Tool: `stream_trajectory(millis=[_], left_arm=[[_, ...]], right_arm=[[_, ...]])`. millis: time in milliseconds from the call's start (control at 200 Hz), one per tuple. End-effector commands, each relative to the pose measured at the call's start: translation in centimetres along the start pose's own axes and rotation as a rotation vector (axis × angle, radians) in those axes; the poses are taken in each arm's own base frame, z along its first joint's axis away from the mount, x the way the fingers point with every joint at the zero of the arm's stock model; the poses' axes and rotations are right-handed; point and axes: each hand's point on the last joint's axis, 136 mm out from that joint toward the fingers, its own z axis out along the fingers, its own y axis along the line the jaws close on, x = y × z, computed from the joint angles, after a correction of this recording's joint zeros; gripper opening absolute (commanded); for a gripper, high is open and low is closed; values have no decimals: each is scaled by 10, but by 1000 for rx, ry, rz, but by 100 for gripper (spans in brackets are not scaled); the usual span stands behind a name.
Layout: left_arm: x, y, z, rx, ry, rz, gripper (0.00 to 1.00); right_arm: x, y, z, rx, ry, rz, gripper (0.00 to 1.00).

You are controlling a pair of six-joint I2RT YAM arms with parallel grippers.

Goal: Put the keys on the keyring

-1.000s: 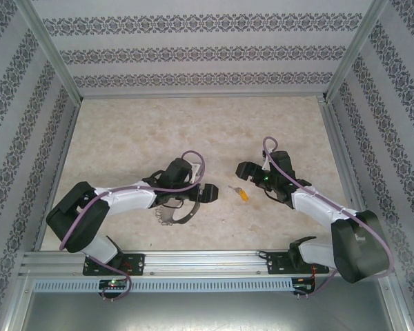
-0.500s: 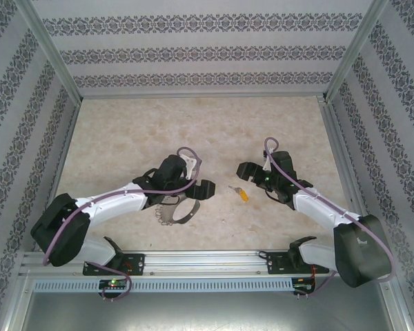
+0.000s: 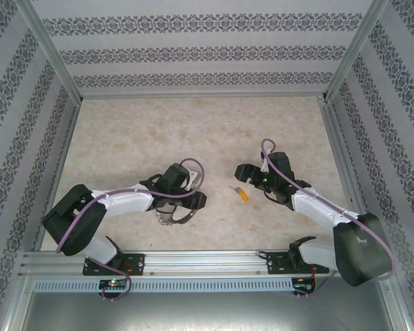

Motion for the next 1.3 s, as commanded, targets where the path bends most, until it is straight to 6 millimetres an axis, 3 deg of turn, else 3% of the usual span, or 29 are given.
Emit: stream_trajectory(millis=[0, 405, 809, 1294], left_arm=[[-5, -10, 6, 34, -11, 36, 55], [-13, 7, 10, -50, -89, 61, 48], [-7, 20, 9, -96, -116, 68, 43], [-25, 10, 12, -70, -157, 121, 43]], right_arm=[[3, -2, 2, 20, 3, -13, 87], [3, -5, 5, 32, 8, -15, 87], [6, -7, 4, 30, 5, -13, 87], [10, -8, 1, 28, 4, -13, 87]])
